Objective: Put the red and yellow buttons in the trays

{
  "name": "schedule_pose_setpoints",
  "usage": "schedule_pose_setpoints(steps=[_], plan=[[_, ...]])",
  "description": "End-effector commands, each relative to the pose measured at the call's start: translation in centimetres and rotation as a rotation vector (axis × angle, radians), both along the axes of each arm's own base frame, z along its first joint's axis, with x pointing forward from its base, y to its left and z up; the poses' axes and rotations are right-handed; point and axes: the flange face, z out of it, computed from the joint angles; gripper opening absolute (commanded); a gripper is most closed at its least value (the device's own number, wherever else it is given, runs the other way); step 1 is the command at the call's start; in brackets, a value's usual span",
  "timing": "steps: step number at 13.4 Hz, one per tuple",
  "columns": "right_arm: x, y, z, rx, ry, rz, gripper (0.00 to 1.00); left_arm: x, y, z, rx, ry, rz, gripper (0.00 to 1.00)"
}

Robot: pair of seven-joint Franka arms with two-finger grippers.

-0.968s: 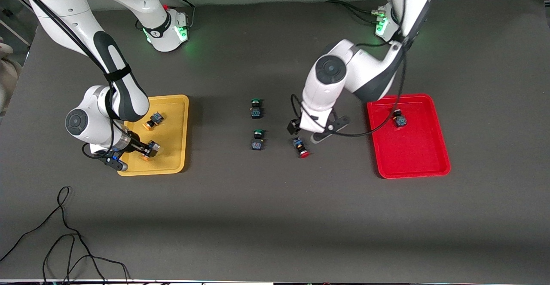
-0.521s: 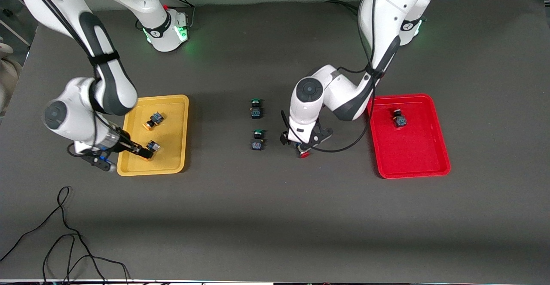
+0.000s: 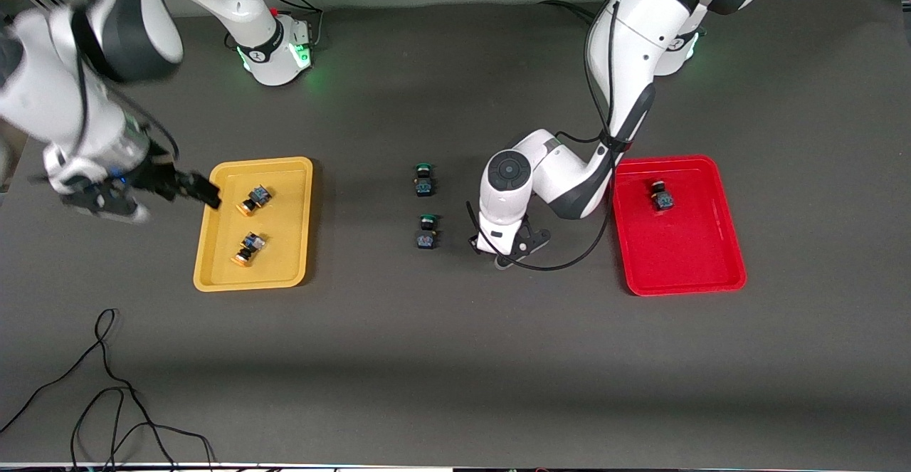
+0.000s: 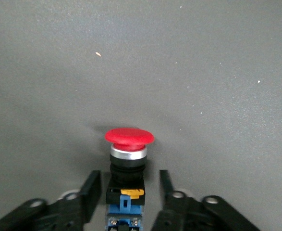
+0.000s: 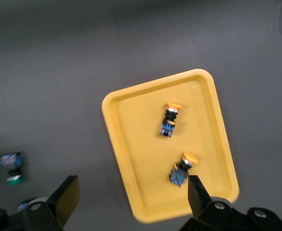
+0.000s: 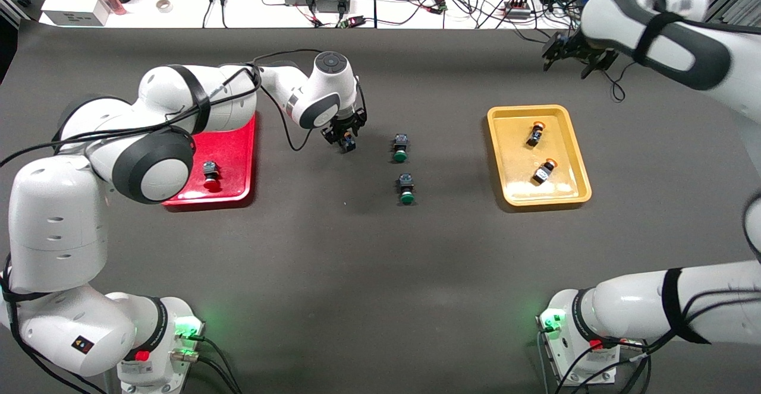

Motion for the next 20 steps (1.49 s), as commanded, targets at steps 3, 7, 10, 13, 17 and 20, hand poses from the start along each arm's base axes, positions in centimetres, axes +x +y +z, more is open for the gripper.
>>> schedule_pose_setpoints(steps=[3, 7, 10, 13, 17, 20], plan=[[-2.1, -0.8, 9.6, -0.031, 0.005, 0.1, 1.0, 2.3, 2.7, 5.1, 0.061, 0.021, -0.025, 0.0], [0.8, -0.2, 11.6, -0.019, -0.032, 0.155, 1.0, 3.6, 13.5, 13.7, 0.022, 0.17, -0.136, 0.0], [1.2, 0.1, 10.9, -0.017, -0.019, 0.162, 1.0, 1.1, 26.6, 15.0, 0.019, 0.22, -0.315, 0.0], [0.7, 1.1, 9.8, -0.018, 0.024, 0.179, 1.0, 0.6, 37.6, 12.5, -0.019, 0.258, -0.482, 0.0], [0.2, 1.1, 9.8, -0.018, 0.028, 0.168, 1.0, -0.3, 47.0, 6.1, -0.042, 0.24, -0.635, 0.0], [0.2, 0.8, 9.9, -0.016, 0.026, 0.162, 1.0, -0.8, 47.7, 2.1, -0.031, 0.233, -0.657, 0.0]])
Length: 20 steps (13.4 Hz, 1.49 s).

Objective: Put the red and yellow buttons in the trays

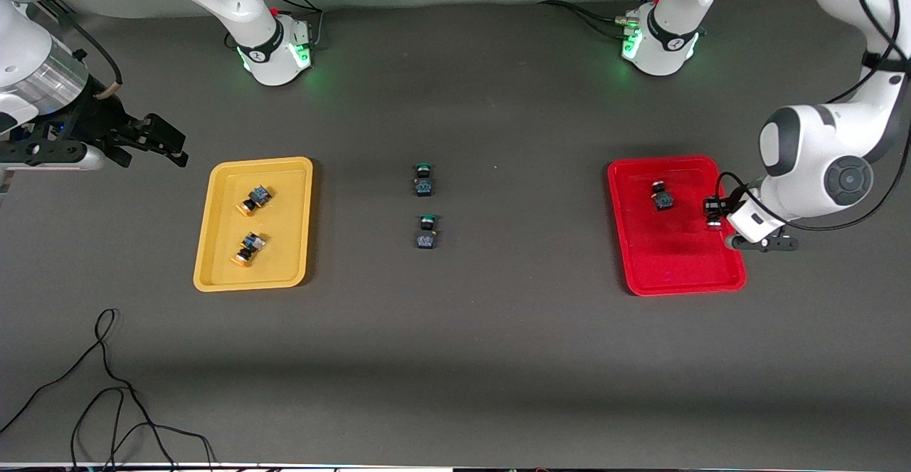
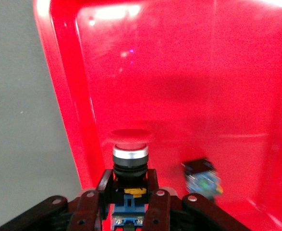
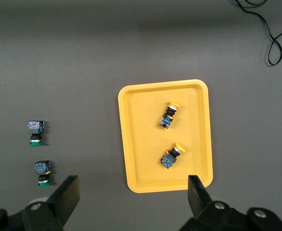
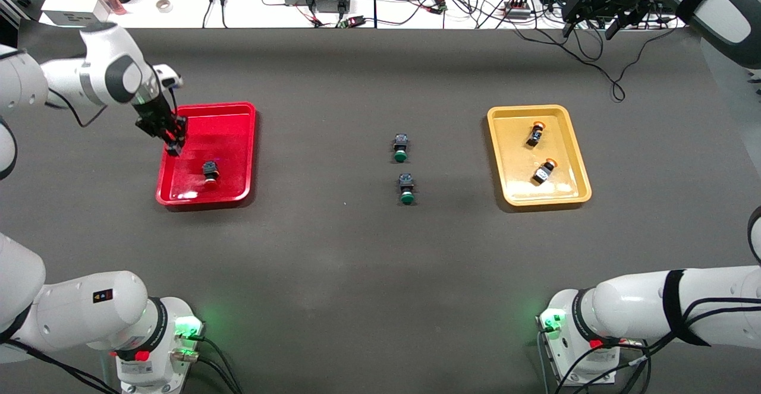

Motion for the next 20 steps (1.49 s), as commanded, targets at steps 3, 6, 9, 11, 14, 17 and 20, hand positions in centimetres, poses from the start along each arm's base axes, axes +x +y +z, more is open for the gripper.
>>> schedule_pose_setpoints(steps=[3, 6, 9, 11, 14, 17, 20], plan=[[-0.8, -0.3, 0.8, -0.004, 0.012, 0.003, 1.0, 0.5, -0.5, -0.1, 0.009, -0.004, -0.05, 1.0], [-0.9, 0.0, 0.8, -0.004, 0.012, 0.01, 1.0, 3.0, 0.3, 6.8, 0.029, 0.048, -0.046, 1.0], [-0.7, 0.0, 0.7, -0.004, 0.007, 0.009, 1.0, 4.7, 0.9, 16.1, 0.024, 0.116, -0.074, 1.0], [-0.7, 0.0, 0.7, -0.002, 0.009, 0.009, 1.0, 4.7, 0.8, 22.4, 0.025, 0.13, -0.092, 1.0], [-0.7, 0.1, 0.6, -0.004, 0.01, 0.009, 1.0, 3.1, -0.3, 29.6, 0.039, 0.069, -0.119, 1.0], [-0.7, 0.2, 0.5, -0.004, 0.01, 0.011, 1.0, 2.2, -3.5, 34.1, 0.016, 0.033, -0.142, 1.0], [-0.7, 0.2, 0.5, -0.004, 0.007, 0.012, 1.0, 1.6, -5.4, 37.3, 0.007, 0.01, -0.14, 1.0]])
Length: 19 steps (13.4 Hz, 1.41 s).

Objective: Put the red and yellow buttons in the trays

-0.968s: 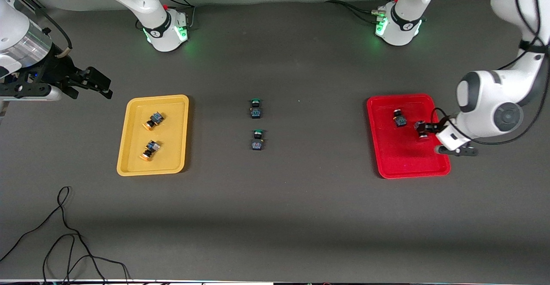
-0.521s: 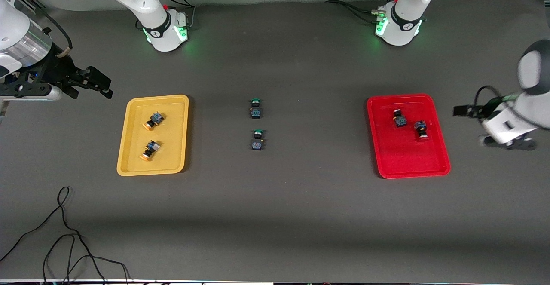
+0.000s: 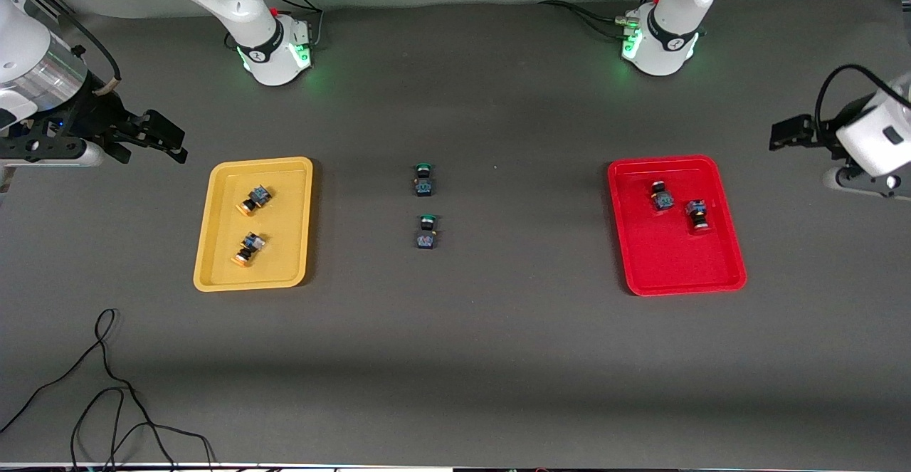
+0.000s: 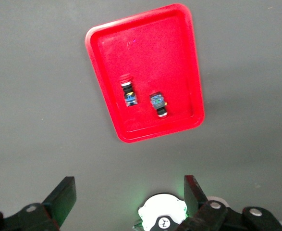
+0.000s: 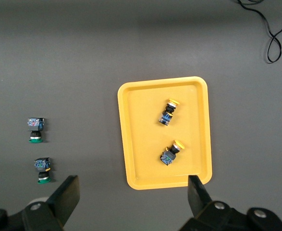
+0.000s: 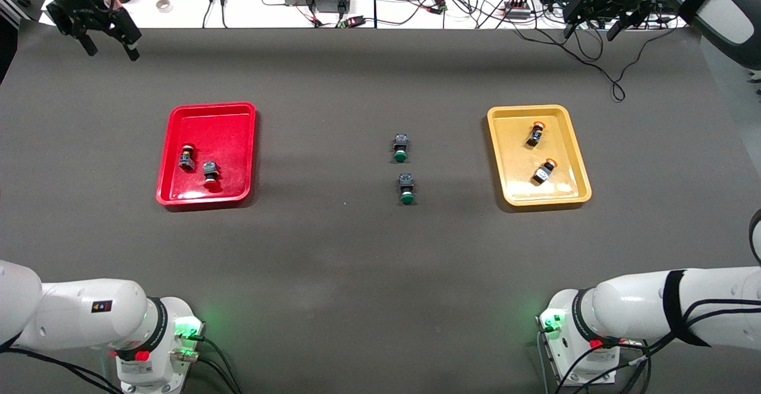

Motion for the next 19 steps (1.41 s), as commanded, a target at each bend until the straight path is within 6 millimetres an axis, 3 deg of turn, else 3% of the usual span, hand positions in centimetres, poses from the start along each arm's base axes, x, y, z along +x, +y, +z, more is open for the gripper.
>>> schedule_pose_setpoints(steps=[1, 6, 19], plan=[[-0.2, 0.2, 0.3, -0.002, -0.001, 0.011, 1.0, -0.4, -0.9, 2.4, -0.002, -0.029, 0.03, 1.0], [-0.2, 0.2, 0.3, -0.002, -0.003, 0.011, 1.0, 0.7, -0.7, 2.2, 0.02, -0.097, 0.08, 1.0], [-0.3, 0.1, 0.4, -0.002, -0.004, 0.011, 1.0, 1.0, -0.8, 1.9, 0.007, -0.088, 0.082, 1.0]])
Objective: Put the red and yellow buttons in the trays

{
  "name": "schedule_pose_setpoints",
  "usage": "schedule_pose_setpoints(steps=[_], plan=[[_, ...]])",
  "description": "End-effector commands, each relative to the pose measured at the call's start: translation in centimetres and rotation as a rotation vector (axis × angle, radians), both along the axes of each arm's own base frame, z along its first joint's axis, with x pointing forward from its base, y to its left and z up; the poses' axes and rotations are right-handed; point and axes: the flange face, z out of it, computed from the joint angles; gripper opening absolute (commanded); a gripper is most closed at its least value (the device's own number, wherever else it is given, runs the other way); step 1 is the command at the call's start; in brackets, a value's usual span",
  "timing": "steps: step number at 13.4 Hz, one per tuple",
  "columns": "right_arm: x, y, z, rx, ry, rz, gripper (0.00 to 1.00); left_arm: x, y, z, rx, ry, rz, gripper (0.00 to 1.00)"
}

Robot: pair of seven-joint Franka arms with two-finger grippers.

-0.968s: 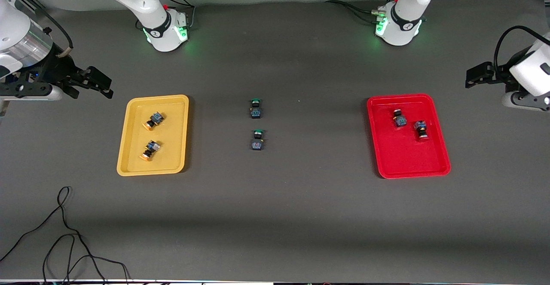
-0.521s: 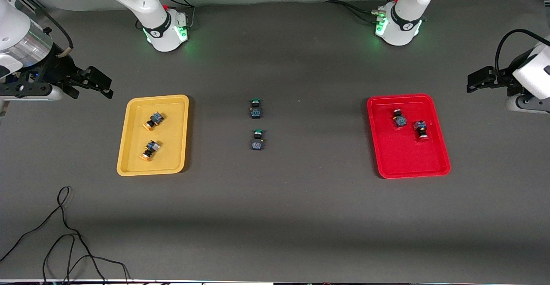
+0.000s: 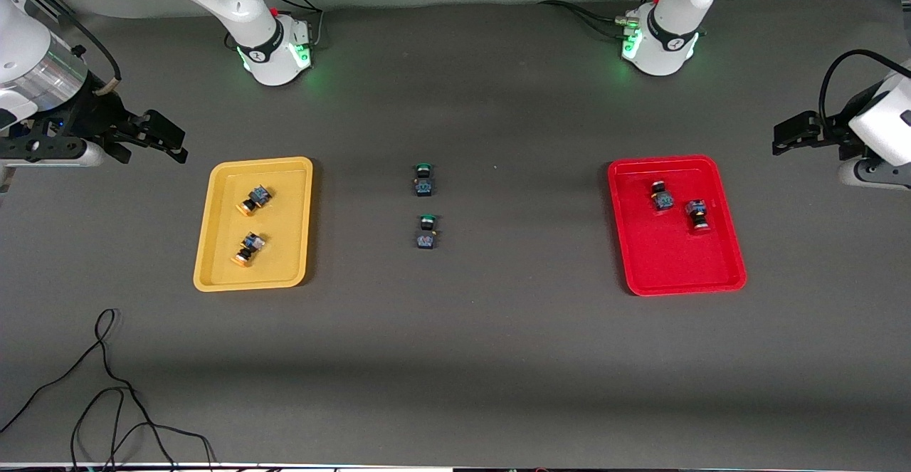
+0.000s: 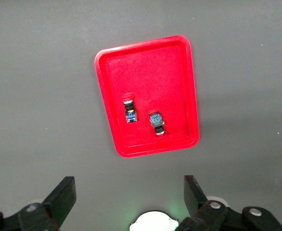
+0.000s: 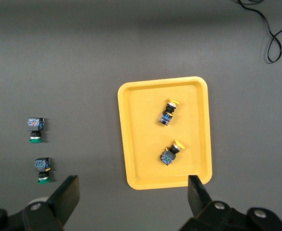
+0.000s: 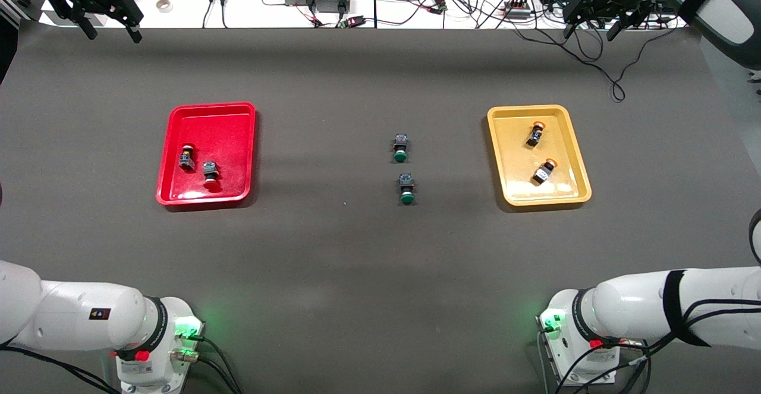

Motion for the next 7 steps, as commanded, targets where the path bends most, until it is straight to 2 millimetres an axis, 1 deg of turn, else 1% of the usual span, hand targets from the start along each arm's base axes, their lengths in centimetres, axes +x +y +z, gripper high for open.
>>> schedule_pose_setpoints(steps=[1, 4, 7], plan=[[-0.21, -0.02, 0.53, -0.001, -0.014, 0.009, 1.0, 0.13, -0.35, 0.25, -0.007, -0.008, 0.0, 1.0], [0.33, -0.49, 0.79, 0.001, -0.043, 0.015, 1.0, 0.12, -0.27, 0.31, -0.008, -0.008, 0.0, 1.0], [0.56, -0.28, 0.84, -0.005, -0.04, 0.015, 1.0, 0.21, -0.27, 0.26, -0.007, -0.011, 0.003, 1.0]])
